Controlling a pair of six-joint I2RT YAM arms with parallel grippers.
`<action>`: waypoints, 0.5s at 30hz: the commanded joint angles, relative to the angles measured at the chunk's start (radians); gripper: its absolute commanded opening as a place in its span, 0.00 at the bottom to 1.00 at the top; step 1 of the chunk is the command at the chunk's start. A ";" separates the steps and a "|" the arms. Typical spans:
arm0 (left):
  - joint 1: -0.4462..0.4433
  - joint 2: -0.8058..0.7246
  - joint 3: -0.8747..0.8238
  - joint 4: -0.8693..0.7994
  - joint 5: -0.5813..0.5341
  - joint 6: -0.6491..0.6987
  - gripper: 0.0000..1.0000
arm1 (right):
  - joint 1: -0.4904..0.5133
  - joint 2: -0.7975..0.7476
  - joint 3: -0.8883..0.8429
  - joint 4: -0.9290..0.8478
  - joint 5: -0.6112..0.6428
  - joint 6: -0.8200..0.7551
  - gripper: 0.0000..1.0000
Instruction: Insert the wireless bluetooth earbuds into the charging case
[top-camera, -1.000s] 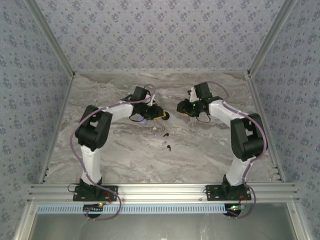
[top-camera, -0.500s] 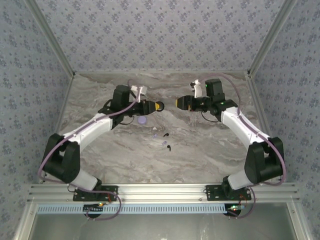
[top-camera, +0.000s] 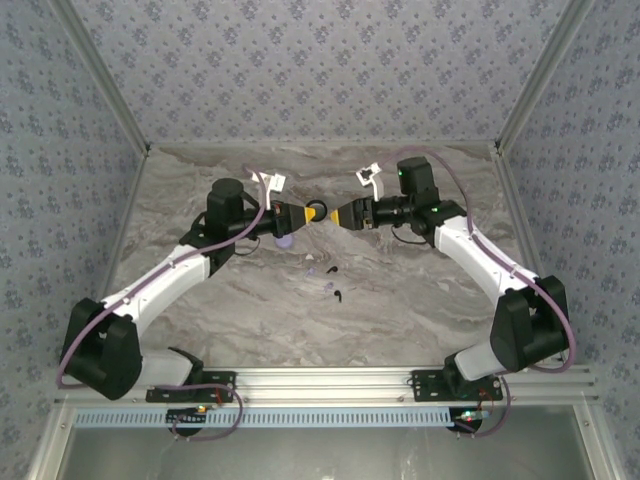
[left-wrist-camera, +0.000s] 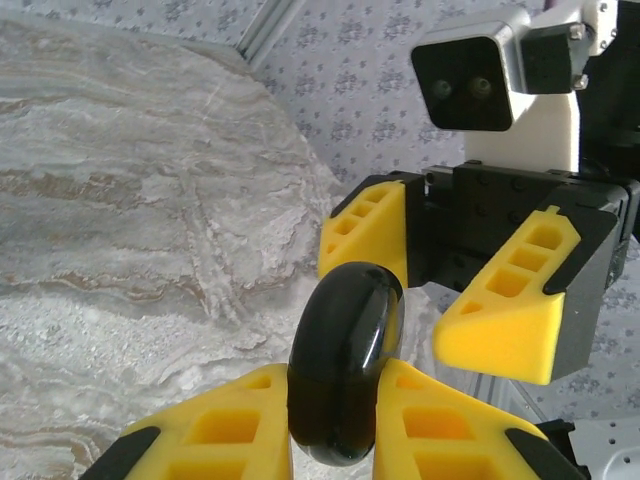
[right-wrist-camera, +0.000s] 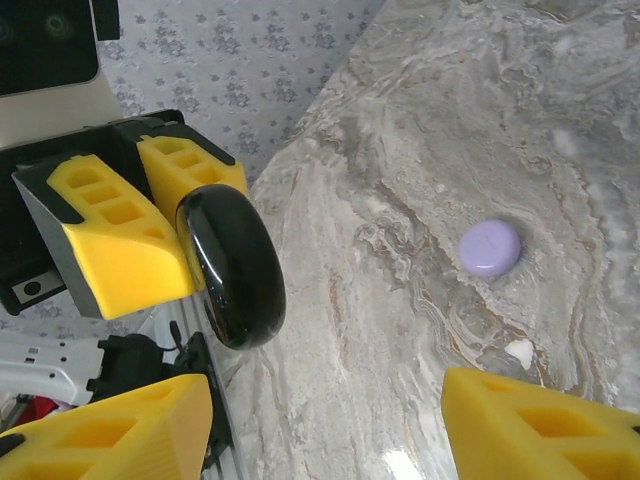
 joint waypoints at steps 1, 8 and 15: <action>-0.008 -0.030 -0.003 0.043 0.047 0.030 0.19 | 0.008 0.007 0.049 0.005 -0.048 -0.034 0.64; -0.017 -0.029 0.005 0.025 0.054 0.045 0.19 | 0.035 0.033 0.106 -0.021 -0.062 -0.059 0.62; -0.021 -0.030 0.013 0.014 0.059 0.051 0.19 | 0.046 0.060 0.136 -0.034 -0.071 -0.063 0.51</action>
